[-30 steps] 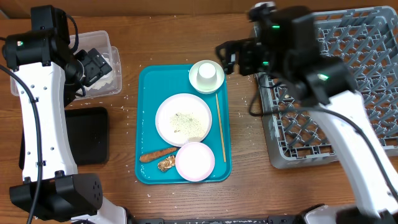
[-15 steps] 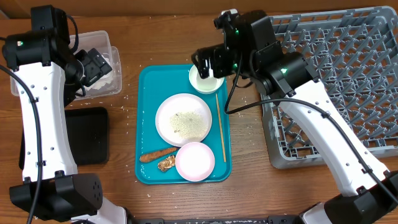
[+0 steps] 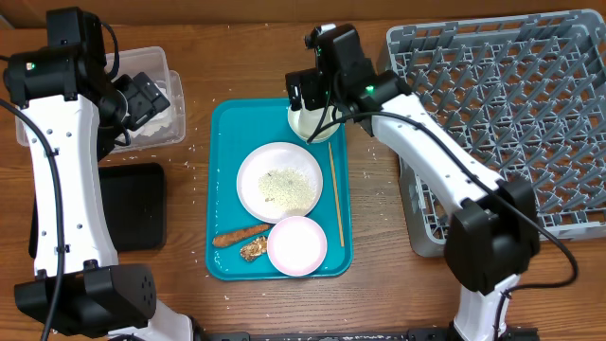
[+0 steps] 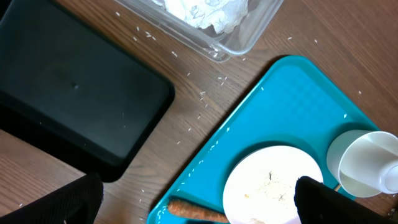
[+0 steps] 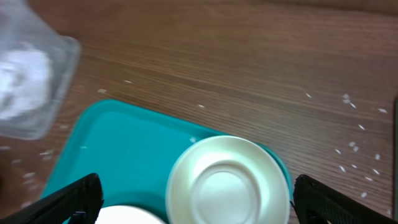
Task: Sort waste into correct bins and load items into the dishwasher
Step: 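Reach the right gripper over the white cup on the tray, then grasp the white cup with the right gripper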
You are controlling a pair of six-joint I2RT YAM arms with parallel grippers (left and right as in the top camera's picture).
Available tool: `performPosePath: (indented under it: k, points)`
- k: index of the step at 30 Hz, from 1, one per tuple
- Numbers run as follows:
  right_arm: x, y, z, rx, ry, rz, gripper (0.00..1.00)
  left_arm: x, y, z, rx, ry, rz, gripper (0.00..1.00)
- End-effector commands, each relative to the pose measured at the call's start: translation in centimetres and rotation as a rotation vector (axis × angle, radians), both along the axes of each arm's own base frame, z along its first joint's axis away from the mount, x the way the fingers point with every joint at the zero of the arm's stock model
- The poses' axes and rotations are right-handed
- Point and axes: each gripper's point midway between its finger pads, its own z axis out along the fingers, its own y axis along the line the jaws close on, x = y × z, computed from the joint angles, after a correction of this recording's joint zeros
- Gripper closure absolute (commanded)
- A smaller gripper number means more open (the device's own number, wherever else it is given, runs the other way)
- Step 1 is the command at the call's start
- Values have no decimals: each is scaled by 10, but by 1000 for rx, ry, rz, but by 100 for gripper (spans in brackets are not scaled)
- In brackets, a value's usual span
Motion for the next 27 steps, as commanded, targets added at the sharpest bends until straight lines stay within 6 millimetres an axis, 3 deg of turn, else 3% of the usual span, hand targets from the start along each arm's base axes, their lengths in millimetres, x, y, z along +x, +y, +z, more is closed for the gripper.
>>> performPosePath:
  k: [1,14,27]
  points:
    - [12,-10,-4,-46,-30,-63,0,4,4,-1,12,-10,24,0]
    - [0,3,-72,-94,109,-74,0,17,7,4,21,-67,24,0]
    - [-7,-1,-105,-139,178,-72,0,17,6,4,21,-67,24,0]
